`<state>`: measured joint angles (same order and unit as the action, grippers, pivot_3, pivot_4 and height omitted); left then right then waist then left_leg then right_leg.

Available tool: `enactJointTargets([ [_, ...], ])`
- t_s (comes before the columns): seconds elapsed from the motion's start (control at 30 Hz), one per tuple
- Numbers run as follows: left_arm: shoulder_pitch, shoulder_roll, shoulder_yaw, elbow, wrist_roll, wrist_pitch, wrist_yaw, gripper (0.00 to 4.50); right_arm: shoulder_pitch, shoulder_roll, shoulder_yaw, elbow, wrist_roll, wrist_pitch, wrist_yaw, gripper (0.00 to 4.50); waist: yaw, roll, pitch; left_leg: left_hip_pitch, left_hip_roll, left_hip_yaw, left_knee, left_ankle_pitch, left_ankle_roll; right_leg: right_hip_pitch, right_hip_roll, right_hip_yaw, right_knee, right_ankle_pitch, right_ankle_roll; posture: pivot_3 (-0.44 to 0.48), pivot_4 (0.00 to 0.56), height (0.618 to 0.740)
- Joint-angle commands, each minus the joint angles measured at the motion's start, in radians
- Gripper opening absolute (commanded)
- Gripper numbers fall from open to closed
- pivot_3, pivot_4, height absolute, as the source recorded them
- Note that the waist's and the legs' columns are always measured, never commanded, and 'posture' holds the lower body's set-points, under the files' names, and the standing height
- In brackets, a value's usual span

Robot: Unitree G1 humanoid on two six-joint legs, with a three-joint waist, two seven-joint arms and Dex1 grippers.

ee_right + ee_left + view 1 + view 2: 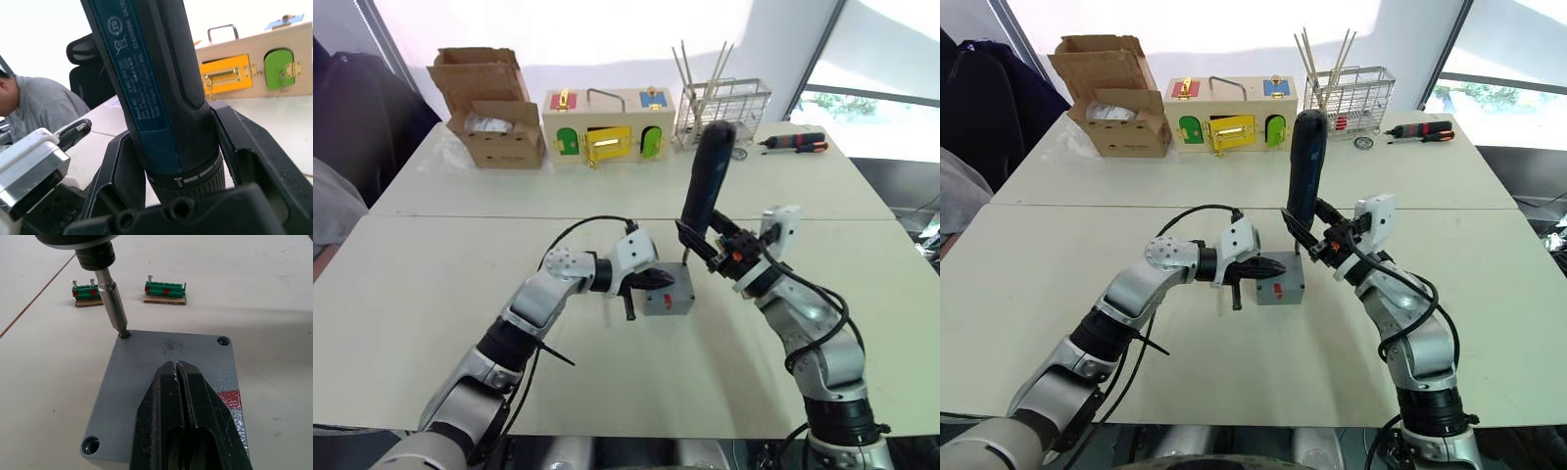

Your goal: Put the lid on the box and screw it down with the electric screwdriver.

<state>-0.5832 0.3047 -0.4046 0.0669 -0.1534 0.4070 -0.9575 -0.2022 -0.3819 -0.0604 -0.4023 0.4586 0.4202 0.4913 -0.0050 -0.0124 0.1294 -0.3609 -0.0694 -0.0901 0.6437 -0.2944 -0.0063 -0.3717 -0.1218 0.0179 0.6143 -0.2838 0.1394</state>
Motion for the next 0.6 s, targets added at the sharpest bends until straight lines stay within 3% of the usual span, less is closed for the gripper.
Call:
enactJointTargets([
  [0.03,0.030,0.026,-0.020,0.040,0.033,0.000,-0.008,0.00,-0.051,-0.050,-0.072,-0.042,0.121,0.165,-0.012,1.82,0.002,0.001,0.003,-0.002,0.000,0.000,0.000,0.000,0.000,-0.002,0.000,0.000,0.000,0.000,0.000,0.000,0.150,0.730],
  [0.23,0.031,0.024,0.016,-0.028,-0.006,0.006,-0.010,0.00,-0.240,-0.078,-0.285,-0.037,0.449,0.364,-0.117,1.82,0.013,0.010,0.017,-0.027,-0.001,0.000,0.004,0.002,-0.002,-0.023,0.000,0.000,0.004,0.006,0.001,0.000,0.150,0.730],
  [0.43,0.014,0.008,0.114,-0.131,-0.120,0.088,0.003,0.00,-0.347,-0.105,-0.381,0.044,0.616,0.446,-0.198,1.82,0.015,0.012,0.026,-0.035,-0.001,0.001,0.002,0.007,-0.010,-0.031,0.001,-0.002,0.004,0.007,0.002,0.000,0.150,0.730],
  [0.6,-0.041,0.005,0.228,-0.198,-0.242,0.182,0.019,0.00,-0.463,-0.213,-0.406,0.155,0.646,0.565,-0.321,1.82,0.017,0.011,0.041,-0.048,-0.003,0.002,0.010,0.009,-0.011,-0.046,-0.001,0.000,0.014,0.008,0.003,0.000,0.150,0.730],
])
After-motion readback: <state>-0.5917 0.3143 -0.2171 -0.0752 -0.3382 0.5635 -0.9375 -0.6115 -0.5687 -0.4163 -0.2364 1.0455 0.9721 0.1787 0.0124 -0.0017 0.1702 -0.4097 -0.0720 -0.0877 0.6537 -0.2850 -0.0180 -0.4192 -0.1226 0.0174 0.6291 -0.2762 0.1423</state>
